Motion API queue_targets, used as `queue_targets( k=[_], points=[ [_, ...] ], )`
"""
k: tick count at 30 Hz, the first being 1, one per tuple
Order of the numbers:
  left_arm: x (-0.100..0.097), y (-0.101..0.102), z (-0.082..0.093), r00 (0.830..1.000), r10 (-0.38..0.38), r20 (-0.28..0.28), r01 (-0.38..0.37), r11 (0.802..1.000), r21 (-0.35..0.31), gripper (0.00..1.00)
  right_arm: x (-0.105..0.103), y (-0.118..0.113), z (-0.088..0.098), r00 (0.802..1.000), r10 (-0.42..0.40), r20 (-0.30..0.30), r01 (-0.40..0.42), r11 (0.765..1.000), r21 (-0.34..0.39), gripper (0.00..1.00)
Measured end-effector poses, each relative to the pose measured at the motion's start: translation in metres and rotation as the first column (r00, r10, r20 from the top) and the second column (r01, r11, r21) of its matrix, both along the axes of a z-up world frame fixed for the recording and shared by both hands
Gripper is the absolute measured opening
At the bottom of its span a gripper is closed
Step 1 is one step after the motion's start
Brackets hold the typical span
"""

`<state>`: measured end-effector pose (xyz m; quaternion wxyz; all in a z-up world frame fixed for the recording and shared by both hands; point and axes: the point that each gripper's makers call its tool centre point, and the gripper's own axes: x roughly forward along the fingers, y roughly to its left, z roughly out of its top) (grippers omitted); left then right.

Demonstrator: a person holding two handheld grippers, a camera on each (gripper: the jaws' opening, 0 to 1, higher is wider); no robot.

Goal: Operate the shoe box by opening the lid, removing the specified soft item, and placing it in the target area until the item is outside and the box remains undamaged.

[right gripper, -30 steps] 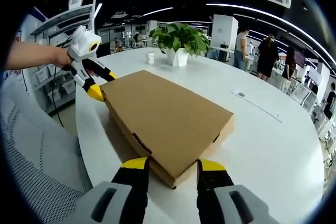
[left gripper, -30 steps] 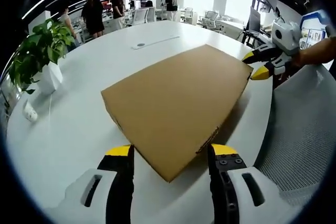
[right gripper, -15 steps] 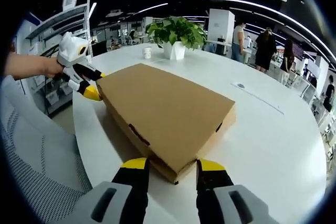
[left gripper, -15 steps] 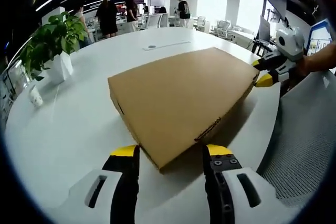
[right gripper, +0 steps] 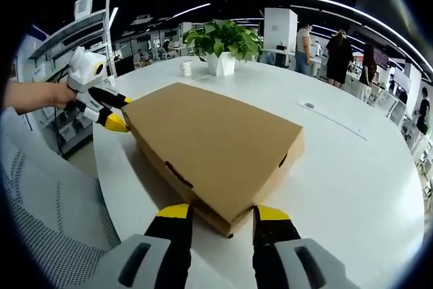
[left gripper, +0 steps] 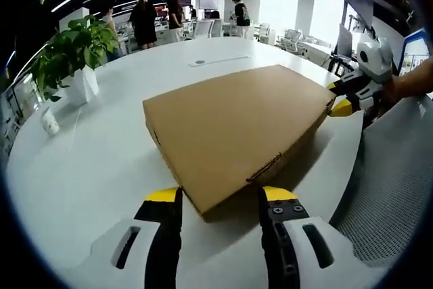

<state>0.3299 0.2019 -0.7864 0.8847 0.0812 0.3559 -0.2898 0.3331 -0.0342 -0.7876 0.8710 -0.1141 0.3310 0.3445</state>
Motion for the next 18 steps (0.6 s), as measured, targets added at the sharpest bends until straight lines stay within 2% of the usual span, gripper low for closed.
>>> queue_targets(
  k=[18],
  points=[
    [-0.003,0.001,0.015,1.0,0.022,-0.002,-0.022,1.0,-0.01,0.46,-0.005,0.003,0.014,1.0,0.01,-0.025,-0.009,0.999,0.035,0.32]
  ],
)
